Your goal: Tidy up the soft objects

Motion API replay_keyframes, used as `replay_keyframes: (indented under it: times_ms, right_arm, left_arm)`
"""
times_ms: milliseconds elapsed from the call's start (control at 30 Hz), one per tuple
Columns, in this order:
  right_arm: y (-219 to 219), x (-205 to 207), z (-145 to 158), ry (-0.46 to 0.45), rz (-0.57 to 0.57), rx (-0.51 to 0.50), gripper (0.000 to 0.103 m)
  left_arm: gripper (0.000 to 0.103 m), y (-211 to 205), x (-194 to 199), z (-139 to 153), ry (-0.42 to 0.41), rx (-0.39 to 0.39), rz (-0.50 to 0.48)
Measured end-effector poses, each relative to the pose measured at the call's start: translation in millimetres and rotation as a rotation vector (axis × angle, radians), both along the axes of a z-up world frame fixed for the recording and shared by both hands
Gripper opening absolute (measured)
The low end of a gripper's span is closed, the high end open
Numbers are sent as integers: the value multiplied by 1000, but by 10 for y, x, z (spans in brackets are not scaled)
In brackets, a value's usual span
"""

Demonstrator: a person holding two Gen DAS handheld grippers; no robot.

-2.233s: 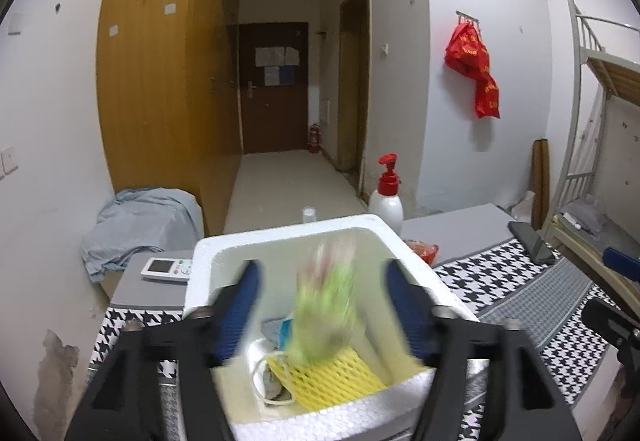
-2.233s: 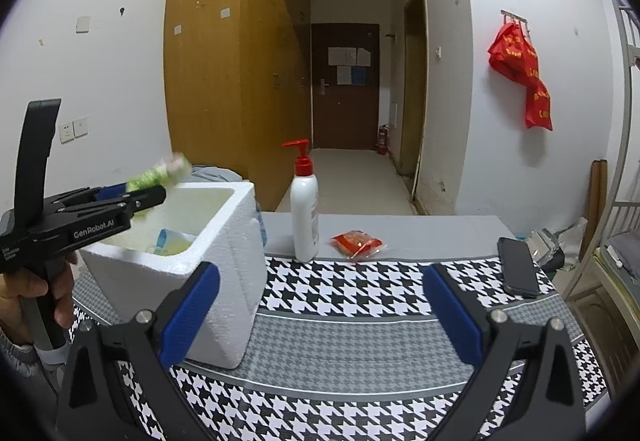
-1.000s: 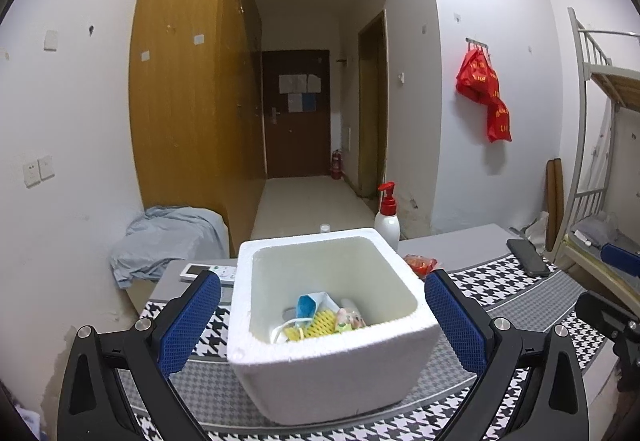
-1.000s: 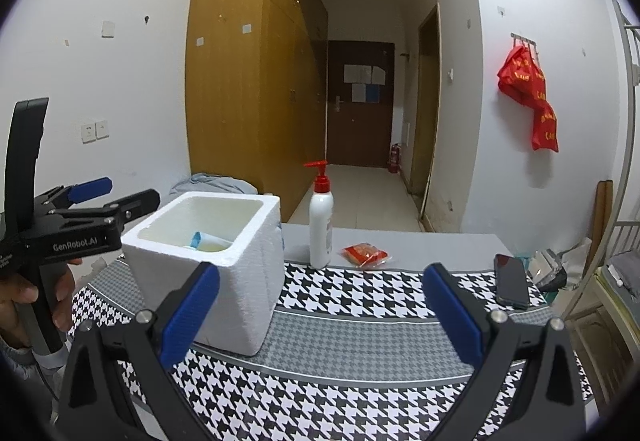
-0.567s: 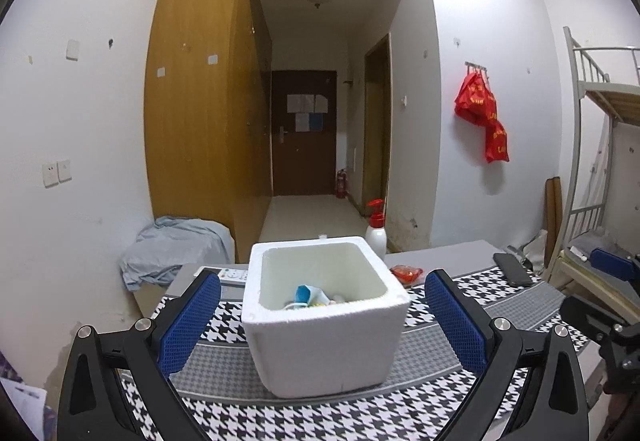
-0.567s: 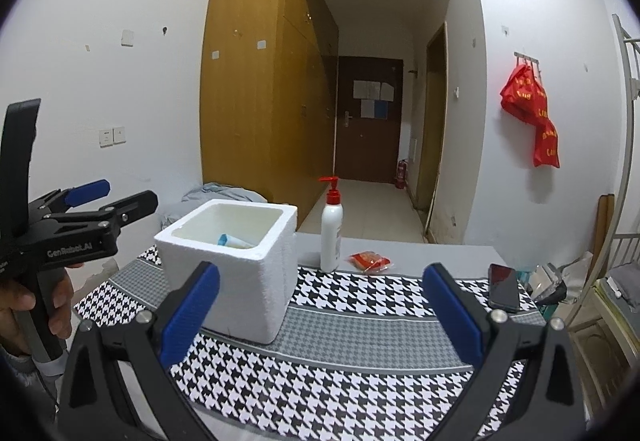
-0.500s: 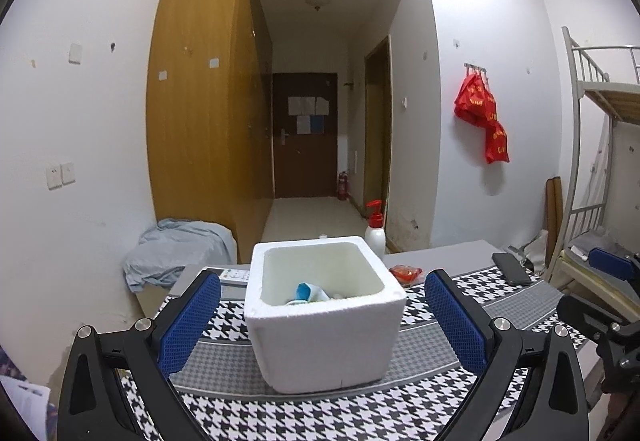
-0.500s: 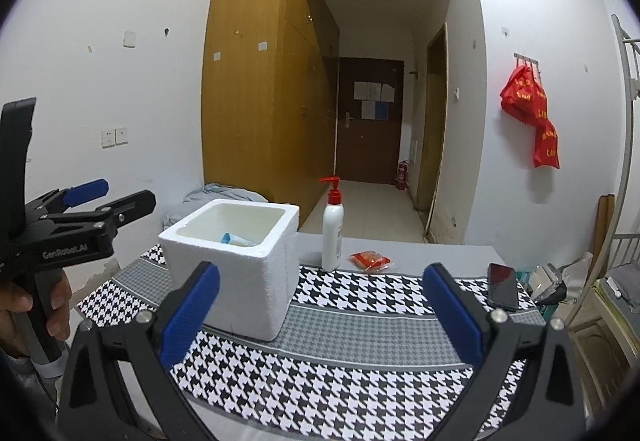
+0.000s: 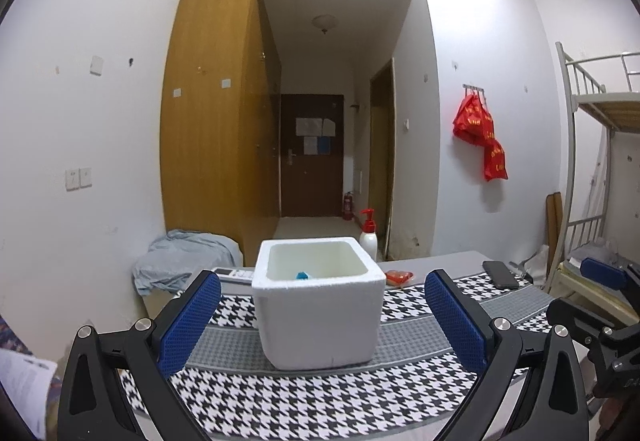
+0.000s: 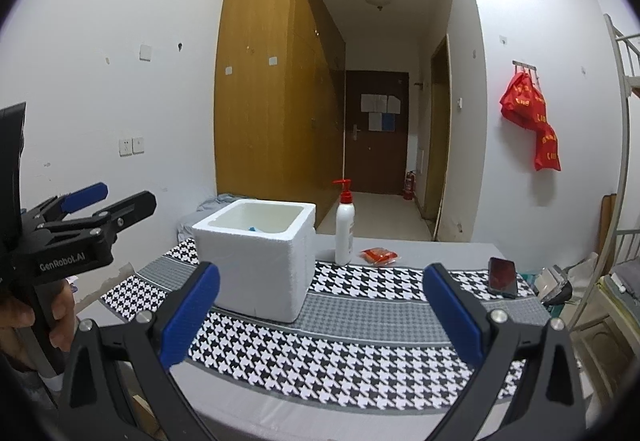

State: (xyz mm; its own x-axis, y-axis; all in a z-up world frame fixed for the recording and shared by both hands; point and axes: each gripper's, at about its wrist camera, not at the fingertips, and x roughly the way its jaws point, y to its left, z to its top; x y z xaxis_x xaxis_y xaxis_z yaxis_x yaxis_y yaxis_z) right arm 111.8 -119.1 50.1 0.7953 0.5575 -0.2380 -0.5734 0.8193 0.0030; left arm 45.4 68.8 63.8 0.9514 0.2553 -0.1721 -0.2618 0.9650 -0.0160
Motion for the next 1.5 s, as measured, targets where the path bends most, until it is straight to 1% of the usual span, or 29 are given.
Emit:
replay_keyframes:
  times_ms: [167,333,500,700,800,1033,1500]
  right_arm:
    - [-99,-129,-146,-16,-5,38,102]
    - [-149,-296,-302,-22,-11,32,102]
    - [-207,-406,-395,-21,-5,43,102]
    - [-215,-478,-563,-9,-11,34,102]
    - [-204,-498,-613,5,-6,33,102]
    - [-177,-573,-629,-4,-1,23,102]
    - [-215,-528,-649,14,-8,19,102]
  left_arm:
    - [102,-114,-176,-224,-2,-5,25]
    - [102,-195,-325,-383,1,0,34]
    - [102,-187,-419,-518,0,-17,25]
    - [102,-185,-504,-675,24,-26,26]
    - [102,-182,-545,-706,28,-29,30]
    - [102,-170,-541,-728,37,-37,34]
    - [102,-221,-567,-719,36,-21,31]
